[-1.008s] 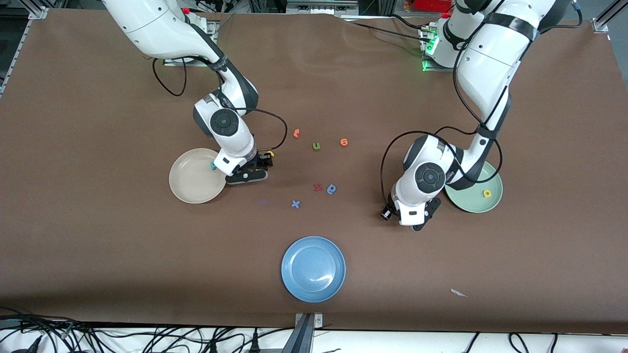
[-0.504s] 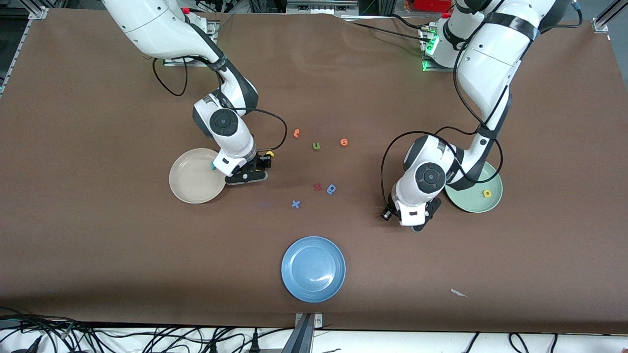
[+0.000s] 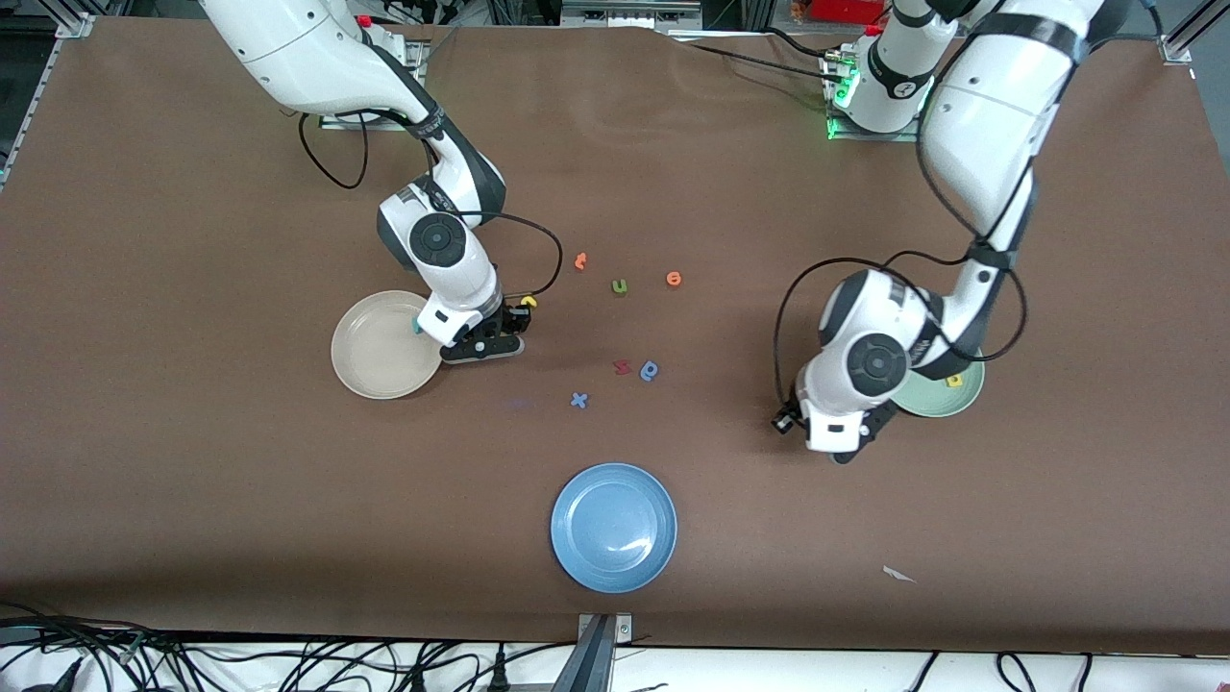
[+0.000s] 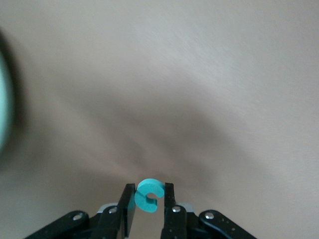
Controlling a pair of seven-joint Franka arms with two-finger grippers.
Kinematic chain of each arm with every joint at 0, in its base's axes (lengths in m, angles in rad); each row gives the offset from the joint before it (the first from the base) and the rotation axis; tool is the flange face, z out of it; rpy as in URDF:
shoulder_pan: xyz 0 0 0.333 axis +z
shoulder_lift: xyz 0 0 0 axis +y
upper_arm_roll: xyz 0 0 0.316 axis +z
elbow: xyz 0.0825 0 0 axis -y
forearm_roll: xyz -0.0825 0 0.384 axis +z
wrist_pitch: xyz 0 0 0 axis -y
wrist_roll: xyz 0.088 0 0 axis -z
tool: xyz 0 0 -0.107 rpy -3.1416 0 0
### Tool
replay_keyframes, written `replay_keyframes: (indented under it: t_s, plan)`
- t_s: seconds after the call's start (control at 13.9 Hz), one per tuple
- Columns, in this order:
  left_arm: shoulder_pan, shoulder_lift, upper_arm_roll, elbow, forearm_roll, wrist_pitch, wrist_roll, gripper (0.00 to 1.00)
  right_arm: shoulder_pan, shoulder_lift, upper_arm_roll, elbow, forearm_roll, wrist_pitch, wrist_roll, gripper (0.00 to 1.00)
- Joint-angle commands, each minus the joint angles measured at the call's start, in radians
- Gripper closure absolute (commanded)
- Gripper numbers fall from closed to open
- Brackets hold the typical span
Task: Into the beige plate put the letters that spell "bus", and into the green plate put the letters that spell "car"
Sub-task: 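Place c on the green plate while the right gripper places n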
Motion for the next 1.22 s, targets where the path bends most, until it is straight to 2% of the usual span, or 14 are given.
replay_keyframes:
  t_s: [0.0, 0.22, 0.43, 0.58, 0.65, 0.72, 0.79, 0.86, 0.94, 1.01, 1.15]
  plan:
    - [0.072, -0.105, -0.008, -0.033, 0.011, -0.184, 0.205, 0.96, 0.003, -0.023, -0.026, 0.002, -0.022, -0.042, -0.001, 0.75]
    - [0.145, -0.166, -0.008, -0.098, 0.020, -0.267, 0.388, 0.96, -0.040, -0.099, -0.020, 0.002, -0.016, -0.148, -0.035, 0.75]
    - [0.211, -0.194, -0.006, -0.176, 0.026, -0.255, 0.523, 0.94, -0.106, -0.178, -0.016, -0.005, -0.009, -0.244, -0.141, 0.74]
    - [0.225, -0.195, -0.006, -0.237, 0.026, -0.185, 0.548, 0.88, -0.175, -0.214, -0.002, -0.019, -0.009, -0.277, -0.240, 0.74]
    - [0.231, -0.195, -0.006, -0.265, 0.030, -0.134, 0.549, 0.79, -0.202, -0.225, -0.002, -0.033, -0.007, -0.279, -0.292, 0.74]
    - [0.239, -0.195, -0.006, -0.270, 0.035, -0.120, 0.551, 0.63, -0.225, -0.230, -0.002, -0.042, -0.006, -0.277, -0.334, 0.73]
    - [0.239, -0.195, -0.008, -0.270, 0.035, -0.120, 0.553, 0.35, -0.238, -0.233, -0.002, -0.053, -0.003, -0.275, -0.363, 0.70]
    - [0.239, -0.195, -0.006, -0.267, 0.035, -0.120, 0.553, 0.05, -0.244, -0.231, -0.003, -0.067, -0.001, -0.265, -0.368, 0.42]
    - [0.239, -0.200, -0.008, -0.262, 0.035, -0.123, 0.553, 0.00, -0.247, -0.231, -0.003, -0.079, -0.001, -0.242, -0.367, 0.12]
    - [0.241, -0.218, -0.008, -0.253, 0.034, -0.127, 0.553, 0.00, -0.247, -0.231, -0.003, -0.090, 0.001, -0.225, -0.362, 0.01]
    - [0.241, -0.269, -0.008, -0.231, 0.020, -0.141, 0.585, 0.00, -0.247, -0.231, -0.003, -0.090, 0.001, -0.226, -0.356, 0.00]
